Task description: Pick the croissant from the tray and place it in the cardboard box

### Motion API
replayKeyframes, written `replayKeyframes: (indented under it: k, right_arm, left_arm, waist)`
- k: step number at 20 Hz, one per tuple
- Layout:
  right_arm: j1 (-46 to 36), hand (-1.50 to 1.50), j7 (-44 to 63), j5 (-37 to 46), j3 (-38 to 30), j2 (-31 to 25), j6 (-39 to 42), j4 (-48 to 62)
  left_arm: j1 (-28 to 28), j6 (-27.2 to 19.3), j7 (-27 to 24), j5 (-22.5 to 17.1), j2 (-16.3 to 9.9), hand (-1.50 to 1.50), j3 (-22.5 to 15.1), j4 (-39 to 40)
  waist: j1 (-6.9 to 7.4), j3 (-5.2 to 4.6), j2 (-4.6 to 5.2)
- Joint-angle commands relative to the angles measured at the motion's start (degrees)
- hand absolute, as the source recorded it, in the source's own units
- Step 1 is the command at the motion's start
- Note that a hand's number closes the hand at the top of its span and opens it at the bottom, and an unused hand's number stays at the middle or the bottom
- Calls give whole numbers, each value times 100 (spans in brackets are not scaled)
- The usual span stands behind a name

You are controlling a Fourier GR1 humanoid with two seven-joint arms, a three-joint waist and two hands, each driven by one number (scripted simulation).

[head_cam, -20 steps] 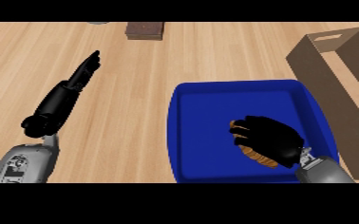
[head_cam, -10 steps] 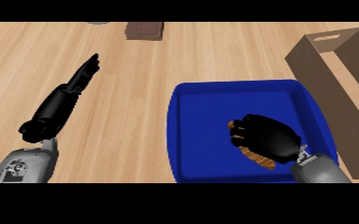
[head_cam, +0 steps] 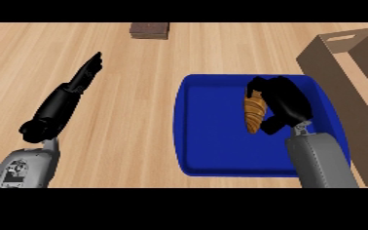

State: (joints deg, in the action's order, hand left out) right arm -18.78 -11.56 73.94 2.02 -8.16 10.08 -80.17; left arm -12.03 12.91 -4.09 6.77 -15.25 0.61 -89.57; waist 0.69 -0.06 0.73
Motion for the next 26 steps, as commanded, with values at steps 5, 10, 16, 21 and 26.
replayKeyframes:
  k: [5, 10, 16, 21, 26]
  right_arm:
    - [-2303, 150, 2740, 829, -745, 599, 63, 724]
    - [-2864, 150, 3568, 863, -1350, 471, -345, 650]
    - [-3251, 150, 4716, 905, -1999, 354, -677, 286]
    - [-3499, 150, 4488, 531, -2824, -590, -1270, 1308]
    - [-3118, 150, 4279, 293, -2889, -1175, -978, 1197]
  left_arm:
    - [-282, 43, 30, 4, 13, 0, 23, 222]
    - [-128, -70, -172, 85, 112, 0, 25, 330]
    - [108, 32, 14, -37, 63, 0, 70, -68]
    - [-75, 4, 13, 82, 85, 0, 46, 66]
    - [-265, 143, 100, -42, -26, 0, 265, 176]
  waist:
    - [80, -2, -33]
    - [-35, 0, -50]
    - [-33, 4, -88]
    - [-12, 7, -51]
    - [-83, 5, -73]
